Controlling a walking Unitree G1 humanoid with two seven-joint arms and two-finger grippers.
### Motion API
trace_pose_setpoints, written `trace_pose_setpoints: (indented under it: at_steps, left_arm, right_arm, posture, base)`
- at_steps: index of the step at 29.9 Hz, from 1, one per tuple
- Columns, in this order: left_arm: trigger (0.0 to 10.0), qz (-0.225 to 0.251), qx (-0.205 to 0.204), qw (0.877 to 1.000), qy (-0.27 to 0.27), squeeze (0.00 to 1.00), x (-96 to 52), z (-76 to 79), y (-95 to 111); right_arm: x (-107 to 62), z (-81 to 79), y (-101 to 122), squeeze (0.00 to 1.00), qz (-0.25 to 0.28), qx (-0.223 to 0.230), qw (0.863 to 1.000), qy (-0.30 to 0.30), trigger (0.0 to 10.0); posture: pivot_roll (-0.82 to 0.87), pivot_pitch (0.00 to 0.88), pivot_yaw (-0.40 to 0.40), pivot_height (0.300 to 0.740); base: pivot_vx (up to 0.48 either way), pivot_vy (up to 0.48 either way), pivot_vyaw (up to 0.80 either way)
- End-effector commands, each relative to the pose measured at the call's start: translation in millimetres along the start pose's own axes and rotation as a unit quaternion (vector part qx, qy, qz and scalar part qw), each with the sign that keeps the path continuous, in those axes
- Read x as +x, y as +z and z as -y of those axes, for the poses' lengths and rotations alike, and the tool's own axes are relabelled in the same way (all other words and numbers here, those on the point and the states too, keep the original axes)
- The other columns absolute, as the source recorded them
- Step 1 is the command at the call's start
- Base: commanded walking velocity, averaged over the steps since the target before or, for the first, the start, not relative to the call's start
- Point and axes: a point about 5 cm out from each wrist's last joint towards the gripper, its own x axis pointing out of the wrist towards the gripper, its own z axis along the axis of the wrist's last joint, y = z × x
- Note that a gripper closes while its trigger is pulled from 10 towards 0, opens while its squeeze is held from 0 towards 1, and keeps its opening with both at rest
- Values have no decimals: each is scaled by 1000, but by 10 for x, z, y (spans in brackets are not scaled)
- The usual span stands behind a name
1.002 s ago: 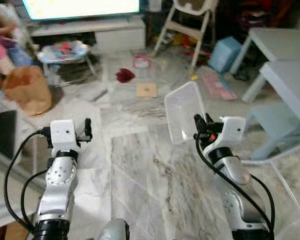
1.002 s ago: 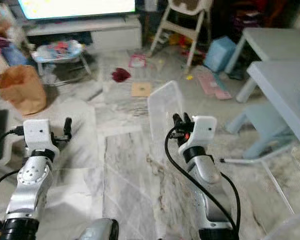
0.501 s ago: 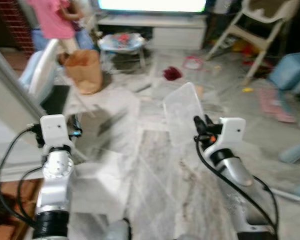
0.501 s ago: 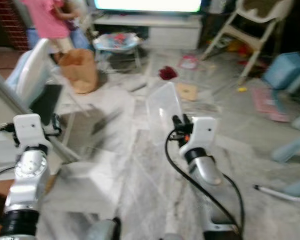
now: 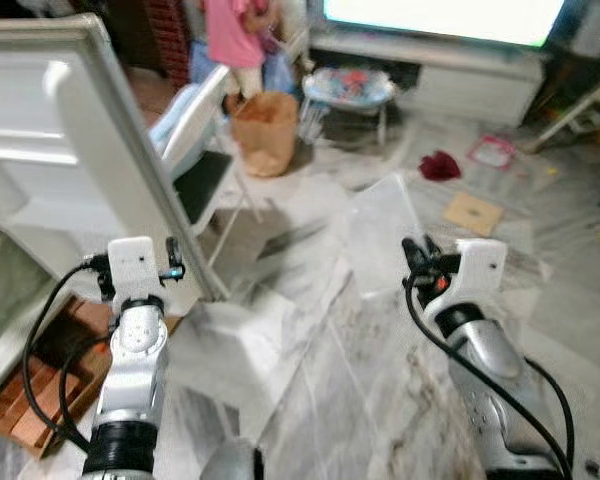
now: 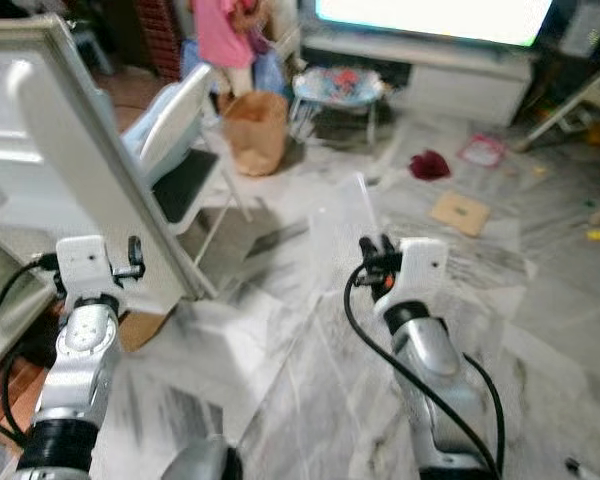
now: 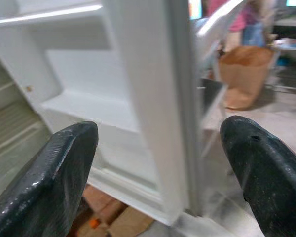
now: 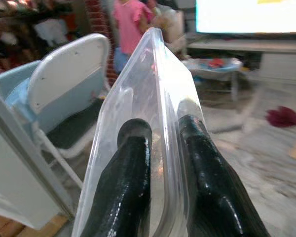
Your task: Restocking fridge
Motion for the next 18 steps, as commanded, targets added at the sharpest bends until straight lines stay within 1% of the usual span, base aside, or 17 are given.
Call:
trace_pose_setpoints:
  at_steps: [1,2,4,5,9,12,18]
  left_arm:
    - [10000,0,4,1000,5,0,12,-29,-4]
    - [10000,0,5,1000,5,0,12,-29,-4]
    - [10000,2,6,1000,5,0,18,-28,0]
    - [10000,2,7,1000,5,0,21,-28,1]
    - [10000,1,5,1000,4,0,30,-20,1]
    - [10000,-2,0,1000,7,0,35,-15,-5]
    - [10000,-6,-6,1000,5,0,49,5,-12]
  right_arm:
    - [2,-77,5,0,2,4,1000,16,10000]
    - [1,-81,4,0,1,3,1000,17,10000]
    - [1,-86,8,0,3,4,1000,21,10000]
    - [2,-88,10,0,4,2,1000,23,10000]
    - [3,-87,12,0,5,3,1000,21,10000]
    - [4,-83,12,0,4,3,1000,20,10000]
    - [3,-64,6,0,3,1,1000,18,10000]
  posture:
    - [-46,67,-4,740]
    - [-46,67,-4,740]
    - [-48,67,-4,740]
    - [-49,67,-3,740]
    - [-51,66,-3,740]
    - [-53,66,-2,740]
    - [-56,65,-1,740]
  base:
    - [345,0,0]
    - [345,0,0]
    - [364,240,506]
    - [386,240,788]
    - [381,0,669]
    - [398,0,0]
    - [318,361,0]
